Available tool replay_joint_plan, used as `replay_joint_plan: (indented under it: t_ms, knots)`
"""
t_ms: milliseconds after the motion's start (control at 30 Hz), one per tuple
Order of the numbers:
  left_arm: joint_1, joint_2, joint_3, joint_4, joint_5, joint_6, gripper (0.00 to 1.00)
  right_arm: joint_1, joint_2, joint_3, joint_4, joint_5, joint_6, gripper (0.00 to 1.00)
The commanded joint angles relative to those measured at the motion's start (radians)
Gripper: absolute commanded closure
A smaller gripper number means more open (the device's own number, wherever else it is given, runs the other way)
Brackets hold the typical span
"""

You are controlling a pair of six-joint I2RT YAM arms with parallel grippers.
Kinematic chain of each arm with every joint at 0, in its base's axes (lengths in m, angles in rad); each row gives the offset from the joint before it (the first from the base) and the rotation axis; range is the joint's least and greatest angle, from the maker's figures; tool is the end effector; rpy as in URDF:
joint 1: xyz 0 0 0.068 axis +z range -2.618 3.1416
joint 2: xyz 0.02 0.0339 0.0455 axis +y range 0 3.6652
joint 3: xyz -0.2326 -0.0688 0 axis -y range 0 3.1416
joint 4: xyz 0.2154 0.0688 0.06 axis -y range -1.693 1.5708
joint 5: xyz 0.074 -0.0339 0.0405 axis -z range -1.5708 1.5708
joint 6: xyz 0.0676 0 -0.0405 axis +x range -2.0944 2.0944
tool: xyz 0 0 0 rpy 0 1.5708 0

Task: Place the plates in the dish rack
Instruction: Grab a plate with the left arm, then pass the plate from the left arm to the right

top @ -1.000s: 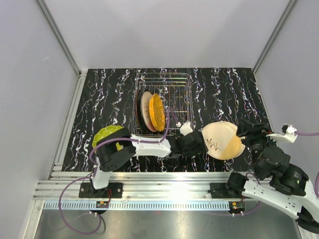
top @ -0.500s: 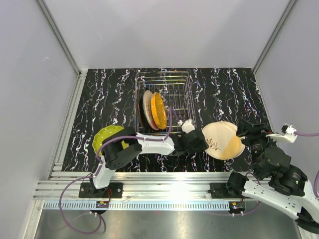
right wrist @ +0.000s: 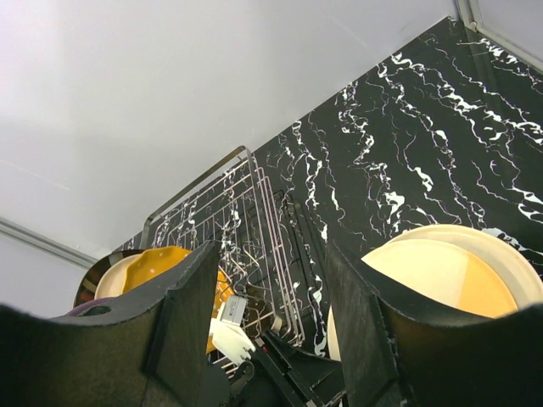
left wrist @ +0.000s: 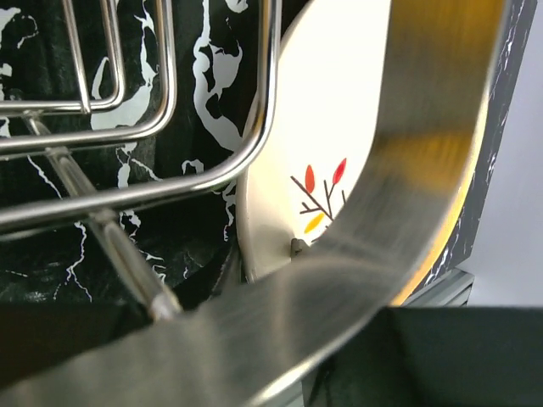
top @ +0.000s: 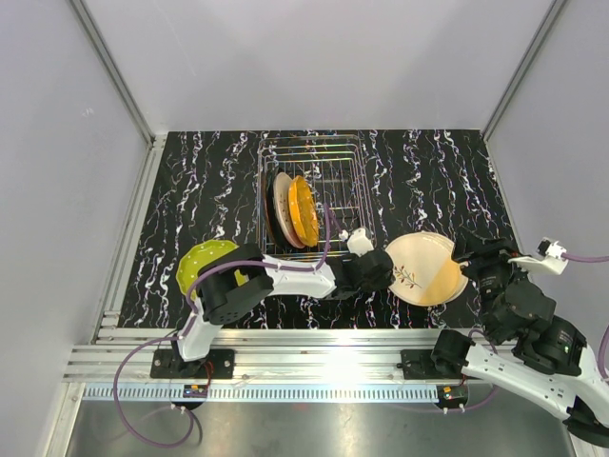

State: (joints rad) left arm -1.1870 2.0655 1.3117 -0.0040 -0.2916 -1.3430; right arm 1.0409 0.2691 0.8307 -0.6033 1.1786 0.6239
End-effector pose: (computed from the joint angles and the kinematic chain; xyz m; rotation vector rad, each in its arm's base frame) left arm 0.1788 -0.3908 0.1192 -0.3496 2.4609 -0.9087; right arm 0.0771 0.0080 0.3367 0.5653 1.4942 0.3488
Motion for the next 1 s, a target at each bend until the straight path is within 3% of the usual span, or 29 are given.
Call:
replay_joint_plan:
  t_ms: [0, 333, 467, 700, 833, 967]
  knots:
    - [0.004, -0.025, 0.020, -0.030, -0.124, 0.024, 0.76, 0.002, -0.013, 0.021, 0.002, 0.042, -0.001, 0.40]
    - [-0.039, -0.175, -0.022, -0.048, -0.230, 0.096, 1.00, 0.004, 0.012, 0.059, -0.032, 0.021, 0.000, 0.40]
    - [-0.062, -0.238, -0.026, -0.073, -0.277, 0.126, 1.00, 0.002, 0.022, 0.071, -0.050, -0.013, -0.015, 0.40]
    - [-0.072, -0.327, -0.005, -0.128, -0.308, 0.185, 1.00, 0.002, 0.005, -0.017, 0.039, -0.192, -0.262, 0.37]
    - [-0.063, -0.335, 0.113, -0.224, -0.330, 0.304, 1.00, 0.002, 0.027, -0.070, 0.079, -0.365, -0.329, 0.35]
    - [-0.059, -0.326, 0.222, -0.323, -0.375, 0.390, 1.00, 0.004, 0.114, -0.081, 0.071, -0.422, -0.323, 0.34]
